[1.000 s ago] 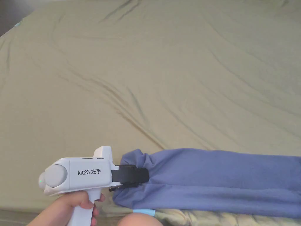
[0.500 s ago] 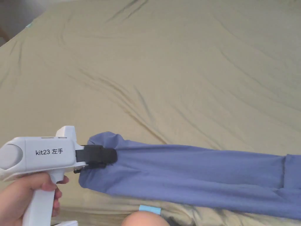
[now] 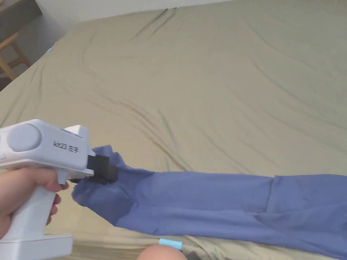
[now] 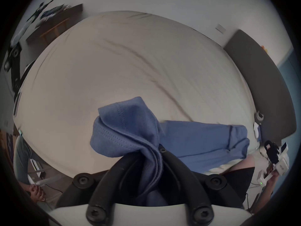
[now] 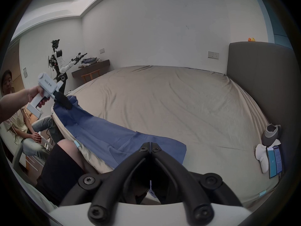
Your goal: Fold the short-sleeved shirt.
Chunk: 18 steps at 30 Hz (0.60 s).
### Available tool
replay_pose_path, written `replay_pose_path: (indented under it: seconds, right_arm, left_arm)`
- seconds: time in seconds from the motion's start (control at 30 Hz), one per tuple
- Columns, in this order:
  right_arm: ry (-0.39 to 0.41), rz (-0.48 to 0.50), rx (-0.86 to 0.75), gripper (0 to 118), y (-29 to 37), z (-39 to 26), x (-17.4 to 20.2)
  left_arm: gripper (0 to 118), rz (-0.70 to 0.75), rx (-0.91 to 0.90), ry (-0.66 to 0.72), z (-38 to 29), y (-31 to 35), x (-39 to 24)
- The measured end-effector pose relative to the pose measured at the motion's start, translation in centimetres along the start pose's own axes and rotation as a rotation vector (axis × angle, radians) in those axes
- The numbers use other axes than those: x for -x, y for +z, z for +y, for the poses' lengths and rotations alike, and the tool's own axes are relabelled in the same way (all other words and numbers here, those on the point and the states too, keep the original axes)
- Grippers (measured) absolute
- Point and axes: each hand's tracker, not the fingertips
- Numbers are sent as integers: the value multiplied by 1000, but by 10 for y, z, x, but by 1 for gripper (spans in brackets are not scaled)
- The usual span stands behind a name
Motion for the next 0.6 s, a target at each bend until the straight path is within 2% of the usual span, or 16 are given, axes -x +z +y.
replay_pose_path:
  seconds: [0.1, 0.27, 0.4, 0.43, 0.47, 0.5, 0.53, 0.57, 0.6]
  right_arm:
    - [45, 2, 3, 0, 8, -2, -3]
    - [11, 22, -28, 0, 26, -9, -22]
    - [23, -18, -27, 0, 39, -16, -32]
    - [18, -20, -29, 0, 42, -17, -35]
    - [5, -15, -35, 0, 45, -19, -39]
    - [-4, -12, -40, 0, 46, -20, -41]
    - [-14, -14, -45, 0, 47, -21, -44]
    - [-20, -18, -45, 0, 46, -21, -46]
    - [-21, -21, -45, 0, 46, -21, -48]
  left_arm:
    - [9, -3, 44, -49, 0, -16, -53]
    - [9, -10, 135, -104, 2, -72, -110]
    - [10, -21, 188, -155, -1, -108, -146]
    - [13, -16, 206, -173, -1, -116, -153]
    - [26, -32, 252, -189, 1, -120, -158]
    - [55, -48, 259, -194, 3, -117, -162]
    - [72, -68, 220, -198, 4, -107, -166]
    - [79, -109, 168, -213, 7, -94, -170]
    - [79, -140, 118, -206, 9, -79, -169]
